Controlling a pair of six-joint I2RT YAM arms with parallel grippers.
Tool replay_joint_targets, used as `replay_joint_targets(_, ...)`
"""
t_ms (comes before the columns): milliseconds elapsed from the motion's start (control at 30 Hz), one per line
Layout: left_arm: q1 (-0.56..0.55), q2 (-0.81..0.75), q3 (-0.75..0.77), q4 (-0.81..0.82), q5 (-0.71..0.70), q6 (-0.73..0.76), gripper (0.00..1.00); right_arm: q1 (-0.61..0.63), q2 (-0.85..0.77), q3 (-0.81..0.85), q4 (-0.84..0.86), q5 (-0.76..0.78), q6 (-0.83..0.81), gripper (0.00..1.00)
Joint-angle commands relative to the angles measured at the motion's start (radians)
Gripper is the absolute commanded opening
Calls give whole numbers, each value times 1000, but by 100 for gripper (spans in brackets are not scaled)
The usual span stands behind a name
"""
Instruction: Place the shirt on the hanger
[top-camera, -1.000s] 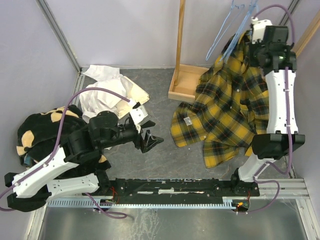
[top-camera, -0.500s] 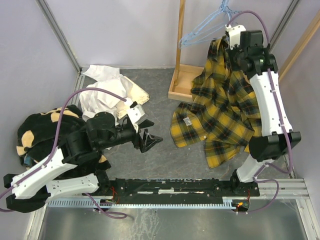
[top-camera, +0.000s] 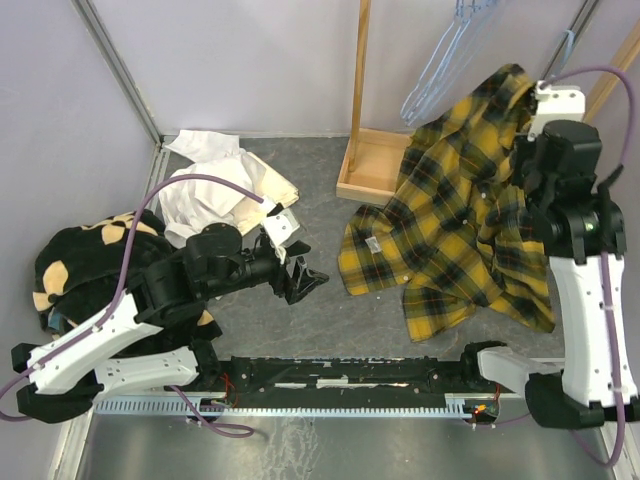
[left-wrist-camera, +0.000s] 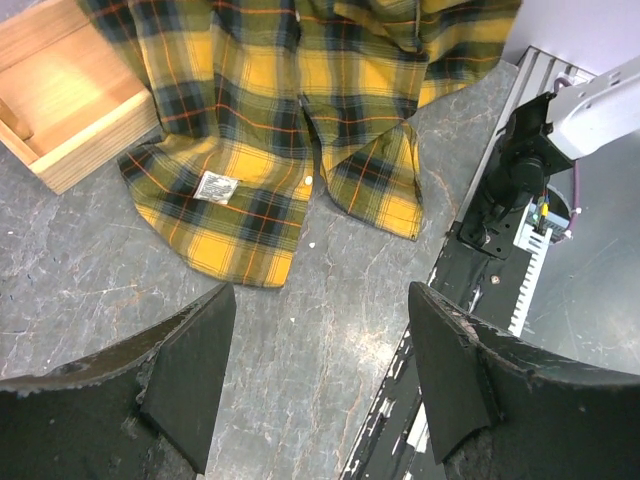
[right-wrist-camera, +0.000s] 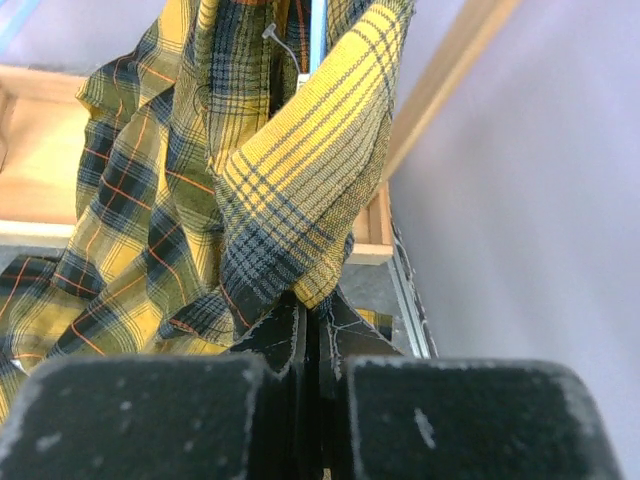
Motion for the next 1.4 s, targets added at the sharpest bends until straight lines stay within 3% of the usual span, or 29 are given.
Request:
replay_joint_targets(0, -4, 23, 24, 30, 18, -15, 76, -3, -78, -35, 36, 177, 76, 0)
replay_joint_targets(567, -5, 23, -25, 80, 20, -42, 75, -3, -108, 312, -73, 185, 32, 0)
replay_joint_targets(1067, -4, 24, -32, 94, 9, -59, 74, -3, 228, 803, -42, 34, -38, 0)
replay_joint_targets(1367, -4, 2, -40, 82, -21, -69, 75, -3, 216, 731, 131, -47, -37, 0)
